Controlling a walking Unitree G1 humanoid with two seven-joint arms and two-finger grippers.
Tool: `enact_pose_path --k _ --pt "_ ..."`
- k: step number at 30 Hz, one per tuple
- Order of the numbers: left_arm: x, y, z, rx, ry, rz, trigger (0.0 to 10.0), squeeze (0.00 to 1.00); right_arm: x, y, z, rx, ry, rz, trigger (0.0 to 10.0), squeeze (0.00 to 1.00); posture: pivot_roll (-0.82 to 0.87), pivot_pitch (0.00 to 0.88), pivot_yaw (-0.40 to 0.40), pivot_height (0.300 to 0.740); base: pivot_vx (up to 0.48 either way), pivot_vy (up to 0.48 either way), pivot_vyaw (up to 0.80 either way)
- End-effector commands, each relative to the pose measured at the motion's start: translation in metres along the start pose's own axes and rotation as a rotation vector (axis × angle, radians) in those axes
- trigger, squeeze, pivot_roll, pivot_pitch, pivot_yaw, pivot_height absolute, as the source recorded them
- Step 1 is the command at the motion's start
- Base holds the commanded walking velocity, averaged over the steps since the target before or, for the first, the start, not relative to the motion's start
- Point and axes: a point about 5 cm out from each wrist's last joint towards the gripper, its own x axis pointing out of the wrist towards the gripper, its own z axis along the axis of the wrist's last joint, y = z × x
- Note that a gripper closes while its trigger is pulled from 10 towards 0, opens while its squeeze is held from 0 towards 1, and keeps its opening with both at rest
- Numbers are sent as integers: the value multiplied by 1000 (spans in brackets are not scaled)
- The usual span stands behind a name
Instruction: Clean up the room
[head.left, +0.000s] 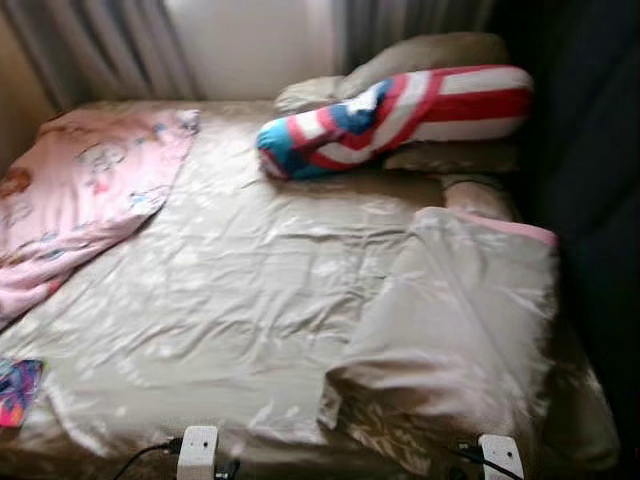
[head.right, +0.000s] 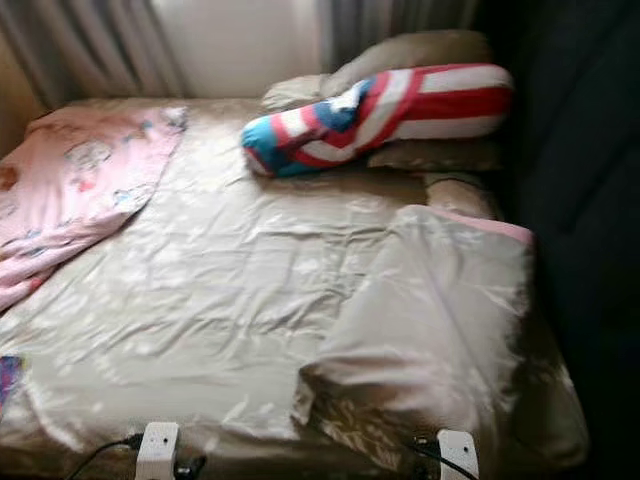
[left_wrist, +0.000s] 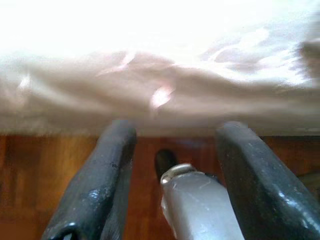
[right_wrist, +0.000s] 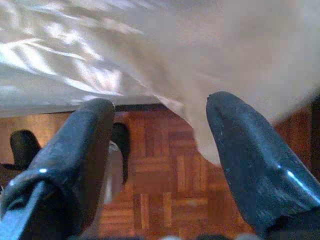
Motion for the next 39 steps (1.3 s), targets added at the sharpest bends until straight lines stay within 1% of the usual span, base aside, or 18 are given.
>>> enact_pose_path --k 1,9,17,20,21,23,24,27,32,34,39 --pt "-2 4 -6 3 30 12 10000 0 -1 1 -4 11 13 -1 10000 0 -35 94 -8 740 0 0 0" --pt "-3 7 -8 -2 32 19 10000 0 -1 1 -4 10 7 -1 10000 0 -35 95 -6 740 0 0 0" --pt "-2 9 0 -5 -17 18 10000 0 -1 1 -4 13 4 -4 10000 0 -34 93 -5 740 0 0 0" --pt "-1 12 7 7 -59 12 10000 0 -1 1 -4 13 4 -4 10000 0 -35 92 -4 740 0 0 0" --pt "-1 14 12 13 -89 8 10000 0 -1 1 -4 13 4 -4 10000 0 -37 90 -3 740 0 0 0" --pt "-1 15 14 16 -106 6 10000 0 -1 1 -4 13 4 -4 10000 0 -38 88 -2 740 0 0 0" --pt "-1 16 19 14 -138 2 10000 0 -1 1 -4 14 3 -5 10000 0 -39 87 -2 740 0 0 0" --pt "-2 18 23 16 -178 -2 10000 0 -1 0 -4 12 4 -5 10000 0 -37 81 -2 740 0 0 0" --pt "-6 23 14 12 -164 5 10000 0 -1 0 -4 13 -8 -3 10000 0 -44 71 -4 740 0 0 0" --pt "-10 26 1 -5 -122 24 10000 0 -2 0 -1 35 -48 -9 10000 0 -55 65 -8 740 0 0 0" --pt "-11 20 -2 -22 -137 8 10000 0 -2 -2 3 24 -99 -16 10000 0 -59 57 -16 740 0 0 0"
